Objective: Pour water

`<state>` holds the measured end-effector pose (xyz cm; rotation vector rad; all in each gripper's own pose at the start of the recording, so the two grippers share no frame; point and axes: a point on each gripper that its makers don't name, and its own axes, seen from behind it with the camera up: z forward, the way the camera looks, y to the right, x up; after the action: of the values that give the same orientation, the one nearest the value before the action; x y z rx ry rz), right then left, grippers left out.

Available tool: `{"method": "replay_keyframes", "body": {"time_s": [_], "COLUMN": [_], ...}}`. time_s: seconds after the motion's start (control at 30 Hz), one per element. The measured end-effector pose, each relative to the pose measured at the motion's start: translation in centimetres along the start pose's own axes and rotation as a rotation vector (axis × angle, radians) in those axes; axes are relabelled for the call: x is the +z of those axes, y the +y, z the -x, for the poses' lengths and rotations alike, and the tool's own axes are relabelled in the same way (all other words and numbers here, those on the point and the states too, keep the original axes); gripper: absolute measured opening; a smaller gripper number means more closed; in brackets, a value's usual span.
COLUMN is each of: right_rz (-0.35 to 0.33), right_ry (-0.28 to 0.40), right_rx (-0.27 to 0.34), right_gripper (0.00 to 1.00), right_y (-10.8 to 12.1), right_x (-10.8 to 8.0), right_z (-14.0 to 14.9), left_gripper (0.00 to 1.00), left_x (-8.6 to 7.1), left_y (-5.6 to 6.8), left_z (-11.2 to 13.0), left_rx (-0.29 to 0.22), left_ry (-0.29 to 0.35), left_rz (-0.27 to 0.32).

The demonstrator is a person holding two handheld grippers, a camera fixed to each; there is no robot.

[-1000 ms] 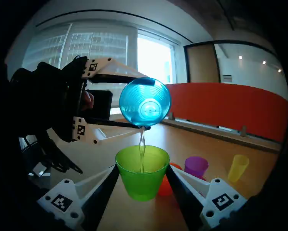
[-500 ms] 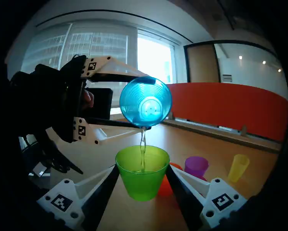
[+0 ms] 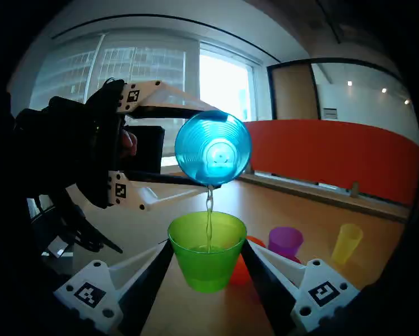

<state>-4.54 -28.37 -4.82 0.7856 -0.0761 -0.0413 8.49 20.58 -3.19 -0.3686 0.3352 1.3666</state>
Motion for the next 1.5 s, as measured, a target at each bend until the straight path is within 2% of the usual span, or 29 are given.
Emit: {"method": "replay_keyframes", "body": {"time_s": [0.73,1.1,1.5], "right_rz": [0.006,0.005,0.01], "right_ry": [0.0,0.004,0.008], "right_rx": [0.002,0.0,-0.002], "right_gripper": [0.9,0.9,0.9], "right_y": [0.1,0.2,0.3], "right_x": [-0.2,-0.1,-0.1], "right_z": [0.0,0.0,-0.4], "left_gripper": [0.85,0.85,0.85], "left_x": [-0.1,-0.7,-0.6], "left_y": [-1.5,-1.8,-2.0], "left_z": [-0.6,-0.9,-1.0], "left_rx": [0.076,0.113,0.152], "left_ry": [0.005,0.004,0.005], "left_rz": [-0.018,-0.026,-0.031]}}
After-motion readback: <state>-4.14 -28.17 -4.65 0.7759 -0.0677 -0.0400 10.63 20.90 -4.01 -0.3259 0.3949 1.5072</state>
